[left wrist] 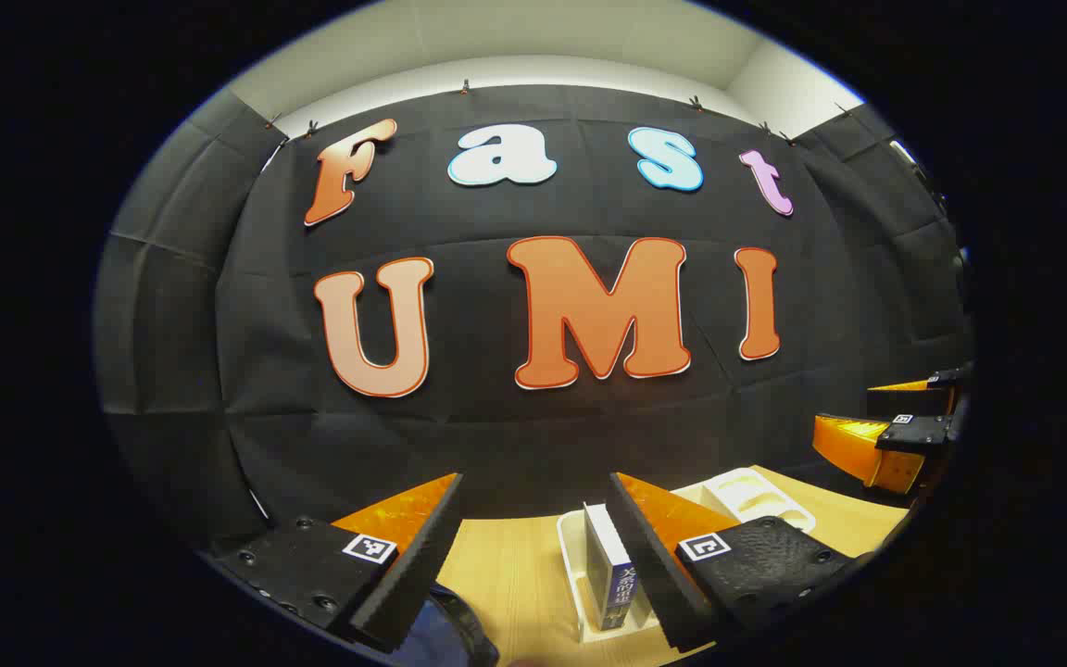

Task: Open the schoolbag, grab two books from the bookshelf and put them into the schoolbag.

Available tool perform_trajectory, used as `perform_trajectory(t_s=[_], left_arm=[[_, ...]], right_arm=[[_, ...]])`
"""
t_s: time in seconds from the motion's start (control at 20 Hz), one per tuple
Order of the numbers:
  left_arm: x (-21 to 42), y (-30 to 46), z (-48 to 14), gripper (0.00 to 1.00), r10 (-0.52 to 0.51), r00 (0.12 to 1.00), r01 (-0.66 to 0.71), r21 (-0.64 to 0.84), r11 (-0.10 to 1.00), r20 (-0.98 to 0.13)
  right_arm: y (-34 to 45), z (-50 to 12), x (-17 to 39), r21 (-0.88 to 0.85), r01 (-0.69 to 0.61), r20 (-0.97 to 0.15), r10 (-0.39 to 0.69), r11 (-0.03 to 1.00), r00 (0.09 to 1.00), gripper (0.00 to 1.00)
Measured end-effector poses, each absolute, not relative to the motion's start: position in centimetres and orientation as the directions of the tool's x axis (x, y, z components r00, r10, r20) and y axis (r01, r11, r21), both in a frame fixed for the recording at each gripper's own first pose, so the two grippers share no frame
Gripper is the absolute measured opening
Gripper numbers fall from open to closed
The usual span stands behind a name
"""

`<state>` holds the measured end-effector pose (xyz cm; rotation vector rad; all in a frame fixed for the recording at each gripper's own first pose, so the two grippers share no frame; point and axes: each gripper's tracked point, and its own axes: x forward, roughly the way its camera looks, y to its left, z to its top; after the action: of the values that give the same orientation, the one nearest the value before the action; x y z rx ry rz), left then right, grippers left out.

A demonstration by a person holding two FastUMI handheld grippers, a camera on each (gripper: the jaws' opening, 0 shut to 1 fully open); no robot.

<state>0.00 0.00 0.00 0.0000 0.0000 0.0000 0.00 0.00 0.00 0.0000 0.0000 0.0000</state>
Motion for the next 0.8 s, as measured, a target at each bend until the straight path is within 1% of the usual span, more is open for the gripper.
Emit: perform_trajectory(t_s=[0.05, 0.1, 0.15, 0.2, 0.35, 0.4, 0.6, 0.65, 0.7, 0.75, 0.8], left_arm=[[-0.1, 0.3, -0.1, 0.97, 0.007, 1.0, -0.007, 0.005, 1.0, 0.001], [-0.3, 0.6, 0.2, 0.94, 0.016, 1.0, -0.016, 0.008, 1.0, 0.006], [-0.3, 1.0, 0.1, 0.94, 0.023, 1.0, -0.024, 0.008, 1.0, 0.01], [-0.3, 1.3, 0.1, 0.97, 0.032, 0.999, -0.032, 0.012, 0.999, 0.008], [-0.5, 1.9, -0.2, 0.97, 0.045, 0.999, -0.045, 0.018, 0.999, 0.006], [-0.6, 2.1, -0.1, 0.94, 0.048, 0.999, -0.048, 0.02, 0.999, 0.004], [-0.5, 3.0, -0.3, 0.94, 0.064, 0.998, -0.064, 0.026, 0.998, -0.001], [-0.7, 3.1, -0.3, 0.98, 0.067, 0.998, -0.067, 0.028, 0.997, 0.0], [-0.7, 3.4, -0.3, 0.95, 0.072, 0.997, -0.072, 0.029, 0.997, 0.001], [-0.5, 3.5, -0.4, 0.95, 0.073, 0.997, -0.073, 0.03, 0.997, 0.0], [-0.6, 3.5, -0.4, 0.99, 0.076, 0.997, -0.075, 0.03, 0.997, -0.003]], right_arm=[[0.2, -0.2, 0.0, -0.003, -0.004, -0.001, 0.004, 1.0, 1.0, 0.96], [0.4, -0.2, 0.0, -0.004, -0.01, -0.004, 0.01, 1.0, 1.0, 0.96], [0.7, -0.3, 0.1, -0.005, -0.018, -0.004, 0.017, 1.0, 1.0, 0.97], [0.9, -0.2, 0.1, -0.006, -0.024, -0.004, 0.024, 1.0, 1.0, 0.97], [1.7, -0.2, 0.3, -0.004, -0.042, -0.002, 0.042, 0.999, 0.999, 0.97], [1.9, -0.3, 0.5, -0.007, -0.044, -0.003, 0.044, 0.999, 0.999, 0.96], [2.4, -0.5, 0.6, -0.01, -0.059, -0.008, 0.059, 0.998, 0.998, 0.97], [2.5, -0.5, 0.7, -0.014, -0.059, -0.008, 0.059, 0.998, 0.998, 0.97], [2.7, -0.4, 0.8, -0.017, -0.065, -0.01, 0.064, 0.998, 0.998, 0.97], [2.8, -0.5, 0.8, -0.018, -0.066, -0.011, 0.066, 0.998, 0.998, 0.97], [2.9, -0.5, 0.8, -0.019, -0.07, -0.011, 0.07, 0.997, 0.997, 0.96]])
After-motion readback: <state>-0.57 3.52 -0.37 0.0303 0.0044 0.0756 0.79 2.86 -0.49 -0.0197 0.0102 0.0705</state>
